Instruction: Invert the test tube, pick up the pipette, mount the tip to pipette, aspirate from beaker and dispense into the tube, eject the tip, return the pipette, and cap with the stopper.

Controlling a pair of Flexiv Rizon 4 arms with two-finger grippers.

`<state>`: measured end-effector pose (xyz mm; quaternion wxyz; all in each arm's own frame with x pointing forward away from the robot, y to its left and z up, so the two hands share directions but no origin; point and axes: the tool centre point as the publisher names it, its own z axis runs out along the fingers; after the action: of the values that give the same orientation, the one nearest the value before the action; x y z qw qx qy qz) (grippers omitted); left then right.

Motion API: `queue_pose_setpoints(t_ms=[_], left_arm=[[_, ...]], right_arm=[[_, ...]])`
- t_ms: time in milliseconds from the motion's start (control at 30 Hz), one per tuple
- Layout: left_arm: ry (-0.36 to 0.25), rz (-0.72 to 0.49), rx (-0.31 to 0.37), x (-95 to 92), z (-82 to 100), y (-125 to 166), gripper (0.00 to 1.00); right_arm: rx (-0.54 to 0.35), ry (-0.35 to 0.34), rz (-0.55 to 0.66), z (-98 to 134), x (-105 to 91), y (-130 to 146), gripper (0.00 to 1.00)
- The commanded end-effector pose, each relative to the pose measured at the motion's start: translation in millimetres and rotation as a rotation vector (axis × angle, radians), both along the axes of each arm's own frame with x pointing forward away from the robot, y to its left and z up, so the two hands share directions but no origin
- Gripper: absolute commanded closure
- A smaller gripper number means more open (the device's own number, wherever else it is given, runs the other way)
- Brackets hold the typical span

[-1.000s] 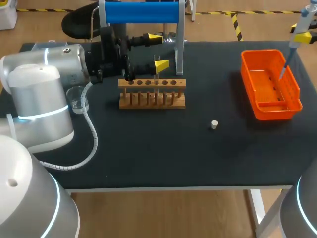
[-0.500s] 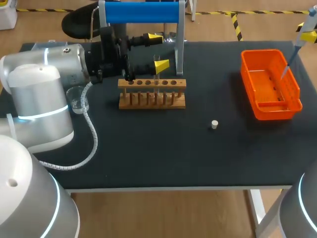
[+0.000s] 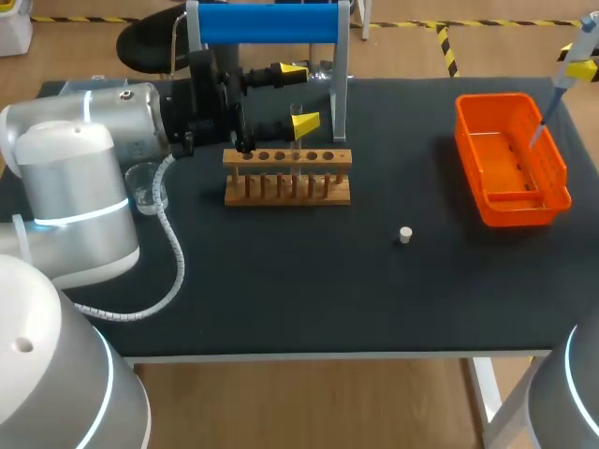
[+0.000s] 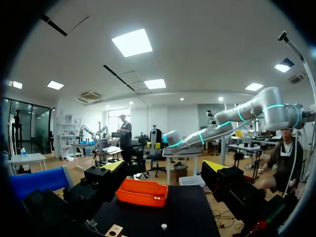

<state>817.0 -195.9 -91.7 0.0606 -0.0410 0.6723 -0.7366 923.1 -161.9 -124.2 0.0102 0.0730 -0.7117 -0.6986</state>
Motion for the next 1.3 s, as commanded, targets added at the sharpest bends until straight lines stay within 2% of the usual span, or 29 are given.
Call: queue_pose_setpoints(t_ms=[33,767,1067,1300], left_arm=[[-0.001,0.002,0.0,-0.2,-0.2,-1,0.0],[-0.001,0.002,0.0,-0.2,-0.2,-1,0.0],[-0.032,0.032,0.028,17.5,27.4,-54,0.0],[-0.045,0.005,0.066,32.7,43.8,-106,0.0]], right_arm=[[-0.007,0.0,-0.006,1,0.9,-1,1.0],[-0.017,-0.002,-0.01,1,0.9,-1,1.0],[-0.017,-0.002,-0.01,1,0.9,-1,1.0],[-0.017,-0.002,-0.01,1,0.9,-1,1.0]])
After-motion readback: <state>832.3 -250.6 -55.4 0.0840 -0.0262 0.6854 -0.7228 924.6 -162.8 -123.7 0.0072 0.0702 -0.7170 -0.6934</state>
